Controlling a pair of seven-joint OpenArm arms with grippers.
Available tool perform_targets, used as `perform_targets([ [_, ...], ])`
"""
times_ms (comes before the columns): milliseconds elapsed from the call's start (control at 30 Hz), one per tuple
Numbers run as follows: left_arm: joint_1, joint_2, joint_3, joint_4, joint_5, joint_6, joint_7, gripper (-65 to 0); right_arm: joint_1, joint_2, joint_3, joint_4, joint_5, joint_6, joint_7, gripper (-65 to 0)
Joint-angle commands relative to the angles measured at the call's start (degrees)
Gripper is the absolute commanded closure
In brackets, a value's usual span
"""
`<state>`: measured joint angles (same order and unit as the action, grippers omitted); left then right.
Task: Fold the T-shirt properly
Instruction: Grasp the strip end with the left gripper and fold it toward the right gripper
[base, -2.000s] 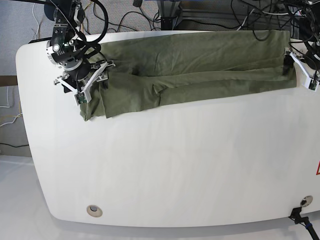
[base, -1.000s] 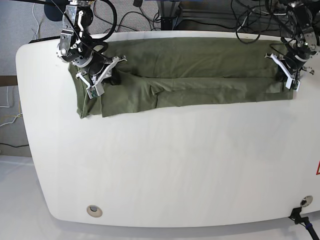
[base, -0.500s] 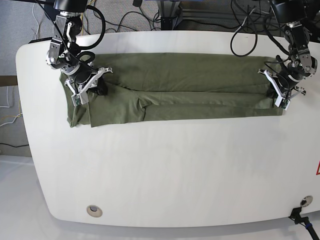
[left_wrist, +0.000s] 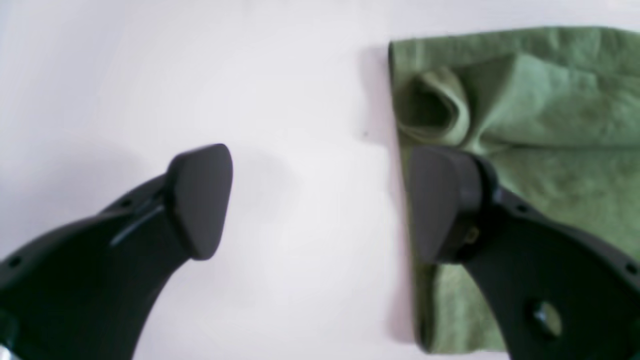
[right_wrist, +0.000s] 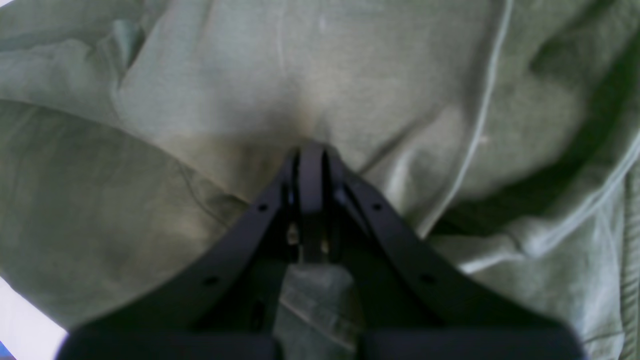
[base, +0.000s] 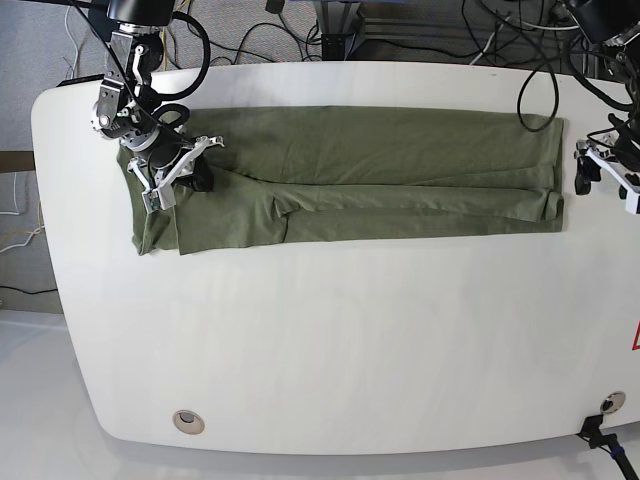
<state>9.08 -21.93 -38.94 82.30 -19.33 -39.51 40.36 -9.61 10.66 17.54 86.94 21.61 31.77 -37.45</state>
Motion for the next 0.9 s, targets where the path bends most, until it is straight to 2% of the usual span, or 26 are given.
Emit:
perform_targets([
  [0, -0.16, -0.44, 0.21, -2.96, -2.25, -0.49, -0.49, -50.3, -0.11, 0.64, 0.09, 0.4, -1.61, -0.6, -1.54, 0.0],
  [167, -0.07, 0.09, 4.34, -6.21, -2.51, -0.49, -0.49, -50.2, -0.2, 0.11, 0.09, 0.4, -1.78, -0.52, -1.54, 0.0],
  [333, -0.16, 2.72, 6.45, -6.65, -2.25, -0.49, -0.58, -50.2, -0.28, 0.03, 0.09, 0.4, -1.78, -0.52, -1.54, 0.0],
  [433, -0.16, 2.72, 8.83, -6.65, -2.51, -0.49, -0.67, -48.5, -0.28, 0.03, 0.09, 0.4, -1.69, -0.52, -1.54, 0.0],
  [500, -0.25, 2.81, 9.36, -6.65, -2.51, -0.49, -0.67, -43.5, -0.28, 0.03, 0.09, 0.4, -1.61, -0.52, -1.54, 0.0],
  [567, -0.33, 2.81, 9.71, -6.57, -2.6, -0.49, -0.67, -35.4, -0.28, 0.03, 0.09, 0.4, -1.61, -0.52, -1.54, 0.0],
  [667, -1.13, 2.81, 9.62, -6.74, -2.6, -0.49, -0.67, -19.3, -0.37, 0.03, 0.09, 0.4, -1.61, -0.52, -1.54, 0.0],
  [767, -1.3, 2.81, 9.62, -6.65, -2.34, -0.49, -0.67, 0.0, -0.37, 0.03, 0.09, 0.4, -1.52, -0.52, -1.54, 0.0],
  [867, -1.39, 2.81, 9.62, -6.48, -2.51, -0.49, -0.67, 0.0, -0.37, -0.06, 0.09, 0.4, -1.52, -0.52, -1.54, 0.0],
])
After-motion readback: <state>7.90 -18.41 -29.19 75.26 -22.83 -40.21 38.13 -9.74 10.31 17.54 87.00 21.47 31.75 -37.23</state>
